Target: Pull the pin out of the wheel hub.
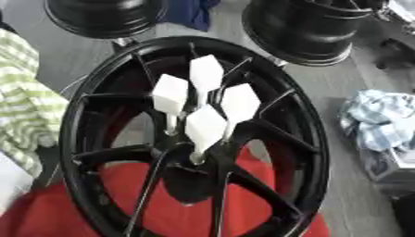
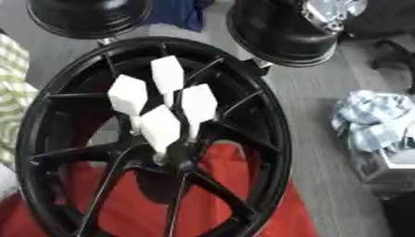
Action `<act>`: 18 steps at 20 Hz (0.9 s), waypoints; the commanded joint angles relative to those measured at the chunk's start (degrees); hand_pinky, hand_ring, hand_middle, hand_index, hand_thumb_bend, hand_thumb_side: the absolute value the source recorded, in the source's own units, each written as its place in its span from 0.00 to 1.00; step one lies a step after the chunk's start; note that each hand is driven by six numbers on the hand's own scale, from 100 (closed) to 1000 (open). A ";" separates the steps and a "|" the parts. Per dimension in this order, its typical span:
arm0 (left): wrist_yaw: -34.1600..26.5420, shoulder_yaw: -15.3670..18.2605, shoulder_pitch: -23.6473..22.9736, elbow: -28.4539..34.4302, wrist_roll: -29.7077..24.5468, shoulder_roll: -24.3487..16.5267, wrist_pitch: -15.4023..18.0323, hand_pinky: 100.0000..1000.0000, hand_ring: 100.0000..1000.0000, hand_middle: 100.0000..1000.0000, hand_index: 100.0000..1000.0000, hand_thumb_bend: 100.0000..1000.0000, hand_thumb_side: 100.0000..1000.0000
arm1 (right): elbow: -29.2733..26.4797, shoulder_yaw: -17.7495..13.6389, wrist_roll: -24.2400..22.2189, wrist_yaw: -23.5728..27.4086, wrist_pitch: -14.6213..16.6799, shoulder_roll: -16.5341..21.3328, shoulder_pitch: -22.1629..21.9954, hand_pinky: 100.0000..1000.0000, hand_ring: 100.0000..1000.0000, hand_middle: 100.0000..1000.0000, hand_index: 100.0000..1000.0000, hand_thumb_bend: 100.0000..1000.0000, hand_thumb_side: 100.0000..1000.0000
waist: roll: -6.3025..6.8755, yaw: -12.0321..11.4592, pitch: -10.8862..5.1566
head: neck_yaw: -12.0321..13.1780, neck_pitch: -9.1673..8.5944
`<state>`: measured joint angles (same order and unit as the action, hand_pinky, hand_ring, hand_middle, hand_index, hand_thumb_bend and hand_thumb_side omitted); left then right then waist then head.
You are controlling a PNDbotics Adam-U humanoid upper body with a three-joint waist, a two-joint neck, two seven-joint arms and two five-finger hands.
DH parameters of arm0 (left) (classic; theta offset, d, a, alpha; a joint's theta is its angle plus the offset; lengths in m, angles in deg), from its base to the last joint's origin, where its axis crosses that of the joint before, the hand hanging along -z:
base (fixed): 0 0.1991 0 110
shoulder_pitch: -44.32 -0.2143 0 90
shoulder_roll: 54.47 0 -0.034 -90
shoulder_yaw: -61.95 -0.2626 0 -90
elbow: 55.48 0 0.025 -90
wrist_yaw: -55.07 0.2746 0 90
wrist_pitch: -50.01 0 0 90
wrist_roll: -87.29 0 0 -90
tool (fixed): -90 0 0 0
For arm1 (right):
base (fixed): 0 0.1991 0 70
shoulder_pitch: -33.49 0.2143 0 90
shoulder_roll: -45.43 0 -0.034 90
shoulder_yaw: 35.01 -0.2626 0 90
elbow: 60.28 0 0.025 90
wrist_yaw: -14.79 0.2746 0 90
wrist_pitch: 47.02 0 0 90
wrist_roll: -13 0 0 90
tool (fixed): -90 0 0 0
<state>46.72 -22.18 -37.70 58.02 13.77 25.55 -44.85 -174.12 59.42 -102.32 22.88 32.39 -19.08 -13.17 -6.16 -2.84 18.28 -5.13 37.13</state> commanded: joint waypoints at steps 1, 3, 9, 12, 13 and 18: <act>-0.50 0.51 0.72 1.09 0.05 -0.99 -0.30 0.60 0.73 0.67 0.73 0.00 0.76 | -0.75 0.78 -1.48 -2.30 0.16 0.85 0.45 0.85 0.66 0.69 0.81 0.00 0.14 | 0.29 0.11 -2.17 | -0.45 3.85; -0.74 0.44 0.77 1.09 -0.15 -1.04 -0.45 0.60 0.73 0.67 0.73 0.00 0.76 | -0.75 1.75 -2.48 -3.74 0.13 0.47 0.17 0.85 0.67 0.69 0.81 0.00 0.13 | 0.35 0.20 -2.66 | -1.15 5.36; -1.08 0.50 1.07 1.09 -0.23 -1.05 -0.68 0.60 0.73 0.67 0.73 0.00 0.76 | -0.75 4.90 -7.60 -8.00 0.71 -2.30 1.05 0.86 0.68 0.70 0.81 0.00 0.11 | 0.67 0.14 -3.06 | -2.15 4.85; -1.17 0.41 1.18 1.09 -0.34 -0.97 -0.75 0.59 0.73 0.67 0.73 0.00 0.76 | -0.69 6.19 -9.86 -9.72 1.36 -4.13 2.25 0.86 0.69 0.71 0.81 0.00 0.11 | 0.76 -0.27 -3.07 | -1.68 4.72; -1.18 0.41 1.19 1.09 -0.35 -0.91 -0.78 0.59 0.73 0.67 0.73 0.00 0.76 | -0.53 6.55 -10.44 -10.20 1.56 -4.74 2.68 0.86 0.70 0.71 0.81 0.00 0.11 | 0.78 -0.45 -3.07 | -1.63 4.63; -0.96 0.59 0.86 1.09 -0.21 -0.80 -0.78 0.59 0.73 0.67 0.73 0.00 0.77 | 1.47 7.88 -12.18 -13.84 2.78 -7.27 4.30 0.86 0.70 0.71 0.81 0.00 0.11 | 0.81 -1.07 -2.78 | -1.66 3.57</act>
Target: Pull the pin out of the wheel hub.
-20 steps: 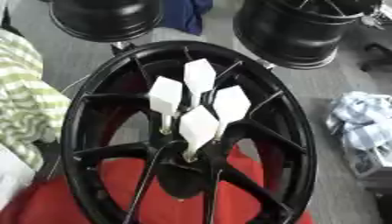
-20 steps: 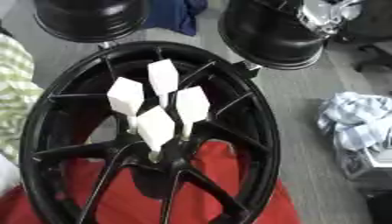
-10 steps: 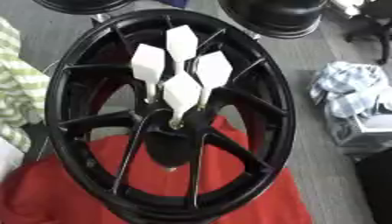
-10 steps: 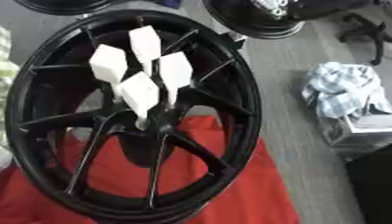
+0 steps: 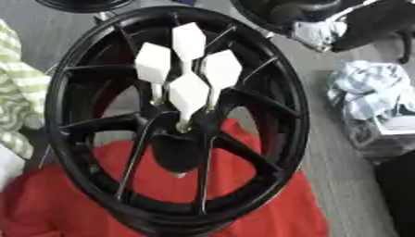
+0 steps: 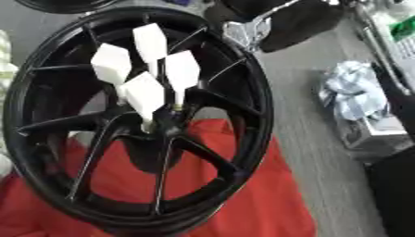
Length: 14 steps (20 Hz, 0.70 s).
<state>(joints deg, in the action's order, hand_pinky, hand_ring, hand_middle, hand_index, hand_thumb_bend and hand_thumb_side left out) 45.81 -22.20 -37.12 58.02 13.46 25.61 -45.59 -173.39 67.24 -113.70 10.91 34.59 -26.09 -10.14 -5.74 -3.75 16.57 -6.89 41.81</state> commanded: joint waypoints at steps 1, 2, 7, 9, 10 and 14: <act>0.04 0.67 0.17 1.09 0.19 -0.85 -0.07 0.59 0.73 0.67 0.73 0.00 0.77 | 1.54 0.43 -1.20 -2.65 0.86 -1.18 1.57 0.86 0.70 0.71 0.81 0.00 0.11 | 0.38 -0.22 -0.92 | 0.08 -1.46; 0.14 0.71 0.06 1.09 0.27 -0.82 -0.12 0.59 0.73 0.67 0.73 0.00 0.77 | 2.44 0.77 -1.60 -3.66 1.18 -2.02 1.91 0.85 0.71 0.72 0.81 0.00 0.11 | 0.35 -0.21 -0.79 | 0.15 -1.61; 0.64 0.51 -0.46 1.09 0.21 -0.57 -0.56 0.59 0.73 0.67 0.73 0.00 0.78 | 5.83 2.34 -3.17 -8.70 3.25 -5.95 2.81 0.85 0.71 0.72 0.81 0.00 0.11 | 0.21 -0.04 -0.26 | 1.63 -1.69; 0.82 0.48 -0.53 1.09 0.16 -0.52 -0.59 0.59 0.73 0.67 0.73 0.00 0.78 | 6.45 2.90 -3.78 -10.28 4.03 -6.70 2.85 0.85 0.71 0.72 0.81 0.00 0.11 | 0.22 -0.15 -0.05 | 1.68 -1.95; 0.92 0.52 -0.67 1.09 0.19 -0.56 -0.61 0.59 0.73 0.67 0.73 0.00 0.78 | 6.75 3.14 -4.01 -10.95 4.29 -7.00 2.93 0.85 0.71 0.72 0.81 0.00 0.11 | 0.21 -0.13 0.08 | 1.90 -1.97; 1.13 0.50 -0.87 1.09 0.23 -0.55 -0.73 0.59 0.73 0.67 0.73 0.00 0.78 | 7.19 4.15 -4.73 -12.76 5.18 -7.98 3.17 0.85 0.72 0.72 0.81 0.00 0.12 | 0.12 0.00 0.29 | 2.44 -1.79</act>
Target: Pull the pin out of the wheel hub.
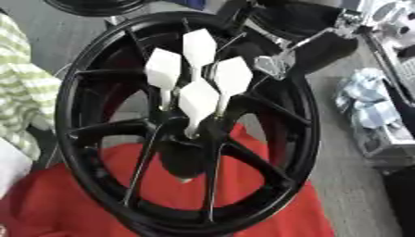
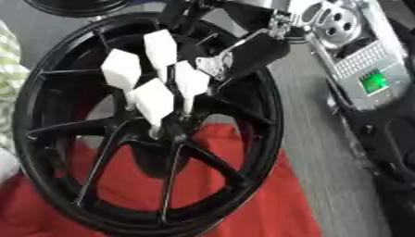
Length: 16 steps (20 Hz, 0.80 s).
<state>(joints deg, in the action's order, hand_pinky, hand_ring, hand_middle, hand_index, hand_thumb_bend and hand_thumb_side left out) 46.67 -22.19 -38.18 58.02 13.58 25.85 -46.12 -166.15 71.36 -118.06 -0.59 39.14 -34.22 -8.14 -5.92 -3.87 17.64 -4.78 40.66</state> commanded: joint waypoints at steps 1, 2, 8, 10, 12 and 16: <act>0.28 0.43 0.22 1.09 0.05 -0.78 -0.26 0.59 0.73 0.67 0.73 0.00 0.78 | -0.03 0.21 -0.51 -1.70 0.78 -0.05 1.21 0.85 0.72 0.73 0.82 0.00 0.12 | 0.30 0.12 -0.76 | 0.48 -0.71; 0.30 0.39 0.25 1.09 0.01 -0.78 -0.34 0.59 0.73 0.67 0.73 0.00 0.78 | -0.01 0.44 -0.70 -2.14 0.91 -0.23 1.23 0.85 0.72 0.73 0.82 0.00 0.12 | 0.30 0.10 -0.73 | 0.64 -0.74; 0.24 0.46 0.10 1.09 0.12 -0.66 -0.74 0.59 0.72 0.67 0.73 0.00 0.79 | -0.16 1.43 -2.58 -3.50 1.11 -1.01 1.14 0.86 0.77 0.78 0.85 0.00 0.13 | 0.11 0.35 -0.98 | 0.97 -0.43; 0.19 0.51 0.01 1.09 0.17 -0.64 -0.83 0.59 0.72 0.66 0.73 0.00 0.79 | -0.95 1.24 -3.64 -4.11 1.31 -0.92 1.08 0.86 0.78 0.78 0.85 0.00 0.13 | 0.01 0.56 -1.16 | 1.01 -0.27; 0.14 0.55 -0.08 1.09 0.21 -0.61 -0.88 0.59 0.72 0.66 0.73 0.00 0.79 | -1.84 0.81 -4.38 -5.14 1.46 -0.75 1.02 0.86 0.79 0.78 0.85 0.00 0.14 | -0.03 0.65 -1.31 | 0.93 -0.45; 0.12 0.62 -0.12 1.09 0.26 -0.61 -0.89 0.59 0.72 0.66 0.73 0.00 0.79 | -2.86 0.67 -5.92 -8.43 1.78 -0.55 0.77 0.85 0.77 0.77 0.85 0.00 0.16 | 0.05 0.70 -1.35 | 0.96 -0.99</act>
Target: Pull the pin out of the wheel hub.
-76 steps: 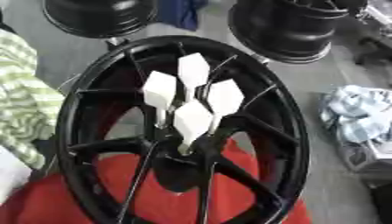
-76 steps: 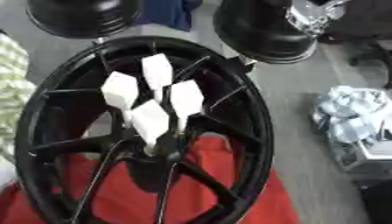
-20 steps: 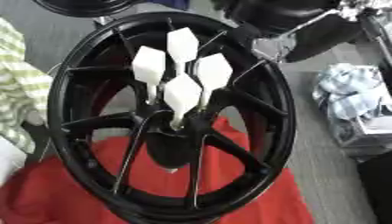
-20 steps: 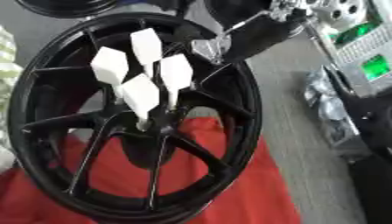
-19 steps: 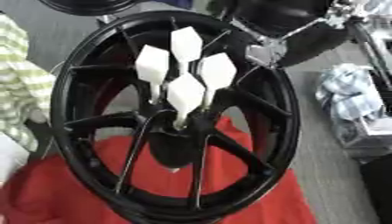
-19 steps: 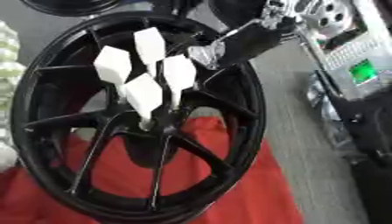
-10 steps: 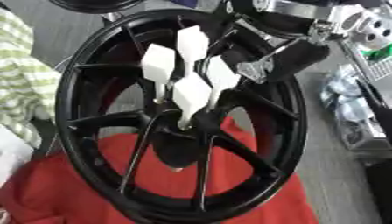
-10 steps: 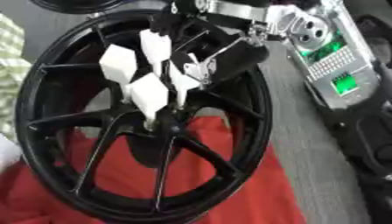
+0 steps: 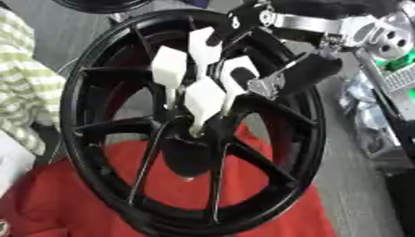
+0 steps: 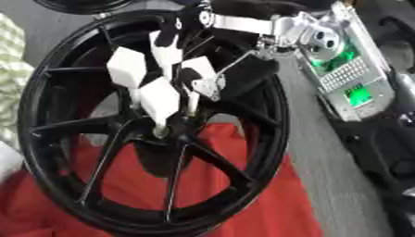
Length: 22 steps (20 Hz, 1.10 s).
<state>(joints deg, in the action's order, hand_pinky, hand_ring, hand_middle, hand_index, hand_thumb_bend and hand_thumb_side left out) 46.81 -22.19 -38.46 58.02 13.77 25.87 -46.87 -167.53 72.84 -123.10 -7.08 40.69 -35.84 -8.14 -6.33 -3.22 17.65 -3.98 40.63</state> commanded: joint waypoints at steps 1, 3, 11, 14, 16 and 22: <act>0.00 0.62 0.17 1.09 0.06 -0.64 -0.13 0.59 0.72 0.66 0.73 0.00 0.79 | -1.59 -0.79 -1.20 -2.69 0.32 1.05 0.69 0.85 0.76 0.76 0.85 0.00 0.16 | 0.47 0.10 -1.32 | 0.29 -0.97; 0.06 0.62 0.12 1.09 0.08 -0.61 -0.16 0.59 0.72 0.66 0.73 0.00 0.79 | -1.77 -0.85 -1.63 -3.92 0.48 0.99 0.53 0.85 0.75 0.76 0.85 0.00 0.16 | 0.52 0.20 -1.23 | 0.50 -1.00; 0.33 0.33 0.49 1.09 -0.10 -0.67 -0.20 0.59 0.72 0.66 0.73 0.00 0.79 | 0.26 -0.69 -1.81 -7.75 0.87 0.53 0.03 0.85 0.77 0.77 0.85 0.00 0.17 | 0.66 0.47 -0.33 | 0.41 -2.18; 0.42 0.21 0.63 1.09 -0.21 -0.62 -0.21 0.60 0.72 0.66 0.73 0.00 0.79 | 1.26 -0.55 -1.55 -8.75 1.22 0.23 0.10 0.85 0.77 0.77 0.85 0.00 0.17 | 0.76 0.39 0.16 | 0.35 -2.77; 0.52 0.18 0.70 1.09 -0.25 -0.65 -0.19 0.60 0.72 0.66 0.73 0.00 0.79 | 1.64 -0.45 -1.54 -9.20 1.50 0.05 0.13 0.85 0.77 0.77 0.85 0.00 0.18 | 0.73 0.35 0.48 | 0.18 -2.99; 0.64 -0.01 1.01 1.09 -0.44 -0.61 -0.09 0.60 0.72 0.67 0.73 0.00 0.79 | 2.77 -0.43 -1.51 -10.45 2.02 -0.26 -0.09 0.85 0.77 0.78 0.85 0.00 0.18 | 0.58 0.28 1.14 | 0.17 -3.62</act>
<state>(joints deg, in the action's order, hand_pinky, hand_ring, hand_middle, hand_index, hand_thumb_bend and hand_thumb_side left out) 47.23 -22.27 -37.98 58.02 13.51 25.88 -47.07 -164.68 72.86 -124.63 -16.78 42.37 -36.65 -8.74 -6.12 -2.89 19.66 -3.66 37.92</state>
